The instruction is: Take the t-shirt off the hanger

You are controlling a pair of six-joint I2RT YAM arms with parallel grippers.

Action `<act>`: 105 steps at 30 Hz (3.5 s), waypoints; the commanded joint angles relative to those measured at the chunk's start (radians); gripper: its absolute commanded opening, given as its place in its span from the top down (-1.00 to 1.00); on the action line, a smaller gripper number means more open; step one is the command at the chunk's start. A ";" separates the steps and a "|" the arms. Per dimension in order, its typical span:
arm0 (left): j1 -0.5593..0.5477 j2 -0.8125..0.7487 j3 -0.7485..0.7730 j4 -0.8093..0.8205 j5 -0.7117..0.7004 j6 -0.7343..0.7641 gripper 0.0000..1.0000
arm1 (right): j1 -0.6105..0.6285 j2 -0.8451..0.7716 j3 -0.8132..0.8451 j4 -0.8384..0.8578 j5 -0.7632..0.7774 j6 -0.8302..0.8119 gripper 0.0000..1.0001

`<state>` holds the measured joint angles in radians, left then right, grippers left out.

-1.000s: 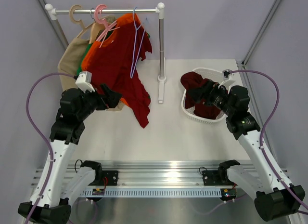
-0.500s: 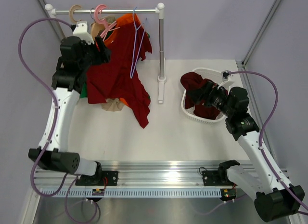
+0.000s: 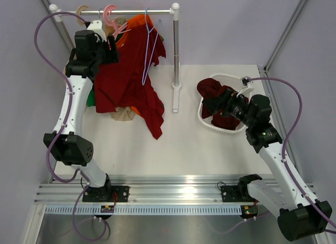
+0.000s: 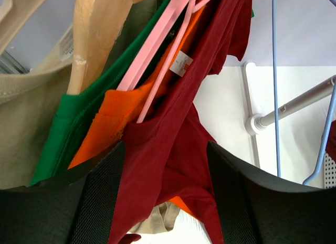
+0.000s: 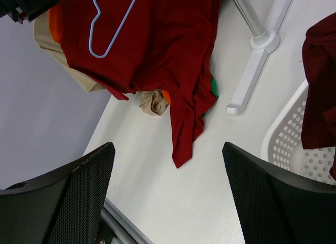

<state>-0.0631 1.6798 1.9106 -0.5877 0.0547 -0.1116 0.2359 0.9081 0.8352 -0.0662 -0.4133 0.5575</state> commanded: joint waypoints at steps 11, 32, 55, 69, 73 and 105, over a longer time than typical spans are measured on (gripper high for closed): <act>0.000 0.069 0.058 0.035 -0.006 0.070 -0.33 | 0.011 0.008 -0.004 0.054 -0.030 0.009 -0.82; 0.000 -0.032 -0.047 0.108 0.088 0.007 1.00 | 0.029 0.034 0.010 0.088 -0.051 0.022 -0.80; -0.106 -0.301 -0.333 0.275 0.016 -0.017 1.00 | 0.063 0.040 0.025 0.080 -0.041 0.015 -0.80; -0.178 -0.655 -0.708 0.177 -0.156 -0.128 1.00 | 0.163 0.028 0.087 0.078 0.030 0.090 -0.56; -0.179 -0.804 -0.841 0.105 -0.090 -0.161 1.00 | 0.272 0.044 0.110 0.158 0.127 0.157 -0.44; -0.187 -1.399 -1.052 -0.106 0.318 -0.324 1.00 | 0.893 0.580 0.443 0.315 0.513 0.208 -0.28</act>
<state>-0.2451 0.2951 0.7975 -0.7654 0.3130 -0.4019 1.1149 1.4910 1.2766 0.2127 0.0681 0.7563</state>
